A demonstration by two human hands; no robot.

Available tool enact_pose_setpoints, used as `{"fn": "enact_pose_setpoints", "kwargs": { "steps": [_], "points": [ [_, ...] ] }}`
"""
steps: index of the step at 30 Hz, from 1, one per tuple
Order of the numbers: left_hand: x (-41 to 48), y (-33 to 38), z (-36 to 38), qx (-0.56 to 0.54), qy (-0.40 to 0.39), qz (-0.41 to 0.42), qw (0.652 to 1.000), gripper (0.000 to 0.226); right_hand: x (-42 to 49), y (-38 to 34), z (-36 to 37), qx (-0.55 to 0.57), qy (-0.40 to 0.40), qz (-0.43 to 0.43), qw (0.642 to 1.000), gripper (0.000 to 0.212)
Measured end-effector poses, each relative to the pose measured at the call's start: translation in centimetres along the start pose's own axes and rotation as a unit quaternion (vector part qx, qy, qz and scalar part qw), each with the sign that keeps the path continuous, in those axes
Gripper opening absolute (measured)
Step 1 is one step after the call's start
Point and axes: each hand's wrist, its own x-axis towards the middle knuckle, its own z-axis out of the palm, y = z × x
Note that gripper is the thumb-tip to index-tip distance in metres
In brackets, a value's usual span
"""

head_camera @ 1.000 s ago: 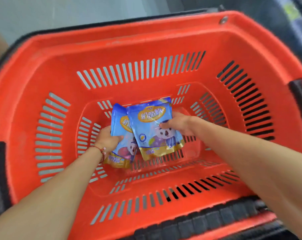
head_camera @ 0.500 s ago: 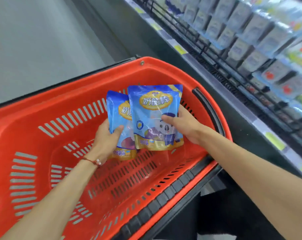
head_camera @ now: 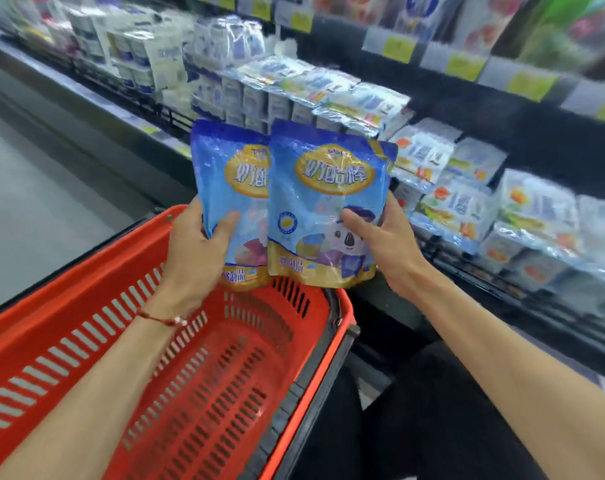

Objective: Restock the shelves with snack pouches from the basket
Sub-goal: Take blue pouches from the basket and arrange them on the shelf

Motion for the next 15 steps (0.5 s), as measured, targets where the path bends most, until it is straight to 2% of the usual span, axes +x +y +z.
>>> {"fn": "enact_pose_setpoints", "kwargs": {
  "steps": [8,15],
  "points": [
    [1.6,6.1,10.2,-0.081,-0.080,0.073,0.991,0.021,-2.6,-3.4,-10.0,-0.018,0.153,-0.020,0.988,0.035],
    [1.1,11.2,19.6,-0.117,-0.164,0.093,0.975,0.015,-6.1,-6.3,-19.1,-0.040,0.286,-0.055,0.956,0.030]
  ]
}}
